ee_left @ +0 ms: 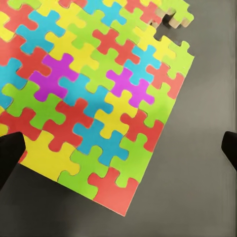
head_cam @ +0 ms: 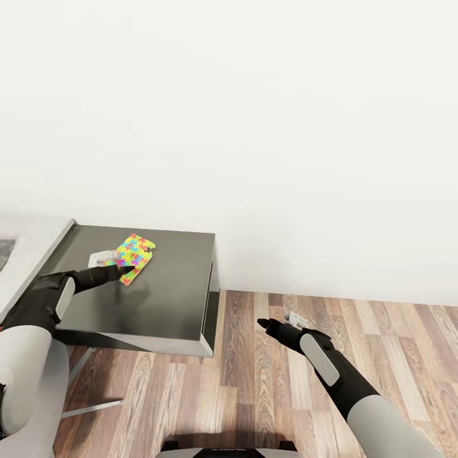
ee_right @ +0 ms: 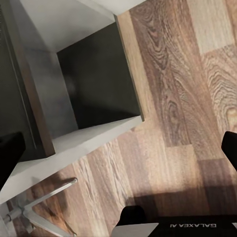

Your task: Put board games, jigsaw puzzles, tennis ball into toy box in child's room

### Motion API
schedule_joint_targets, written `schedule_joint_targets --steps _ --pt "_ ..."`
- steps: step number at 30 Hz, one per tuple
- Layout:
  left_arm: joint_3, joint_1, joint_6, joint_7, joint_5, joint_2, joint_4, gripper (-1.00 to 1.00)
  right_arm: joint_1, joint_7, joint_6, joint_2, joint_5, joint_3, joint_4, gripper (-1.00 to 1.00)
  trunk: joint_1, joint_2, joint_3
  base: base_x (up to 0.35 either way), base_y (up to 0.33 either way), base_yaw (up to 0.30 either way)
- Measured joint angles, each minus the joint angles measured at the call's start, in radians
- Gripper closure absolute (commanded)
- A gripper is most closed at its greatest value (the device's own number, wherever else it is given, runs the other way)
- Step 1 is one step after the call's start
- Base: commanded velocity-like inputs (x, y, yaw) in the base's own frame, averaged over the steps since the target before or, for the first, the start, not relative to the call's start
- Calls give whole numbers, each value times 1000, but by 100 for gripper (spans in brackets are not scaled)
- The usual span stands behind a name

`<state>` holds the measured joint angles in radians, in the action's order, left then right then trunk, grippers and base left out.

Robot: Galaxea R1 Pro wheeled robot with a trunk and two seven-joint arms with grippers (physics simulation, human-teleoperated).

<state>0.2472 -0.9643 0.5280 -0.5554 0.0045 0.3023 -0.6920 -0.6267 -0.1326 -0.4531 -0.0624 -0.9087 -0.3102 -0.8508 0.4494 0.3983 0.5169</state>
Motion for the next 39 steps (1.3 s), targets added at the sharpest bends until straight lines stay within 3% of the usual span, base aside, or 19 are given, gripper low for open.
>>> schedule_joint_targets --steps 12,19,24,39 --pt "3 5 35 -6 1 4 -43 -100 0 0 0 2 0 0 0 -100 0 0 0 0 0 0" --pt "5 12 84 -99 -1 18 -89 -100 0 1 0 3 0 0 0 -100 0 0 0 0 0 0" --pt "5 14 112 -127 -2 33 -97 -100 0 0 0 5 0 0 0 -100 0 0 0 39 0 0" --pt "11 14 157 -134 -1 43 -102 -100 0 0 0 5 -1 0 0 -100 0 0 0 129 14 0"
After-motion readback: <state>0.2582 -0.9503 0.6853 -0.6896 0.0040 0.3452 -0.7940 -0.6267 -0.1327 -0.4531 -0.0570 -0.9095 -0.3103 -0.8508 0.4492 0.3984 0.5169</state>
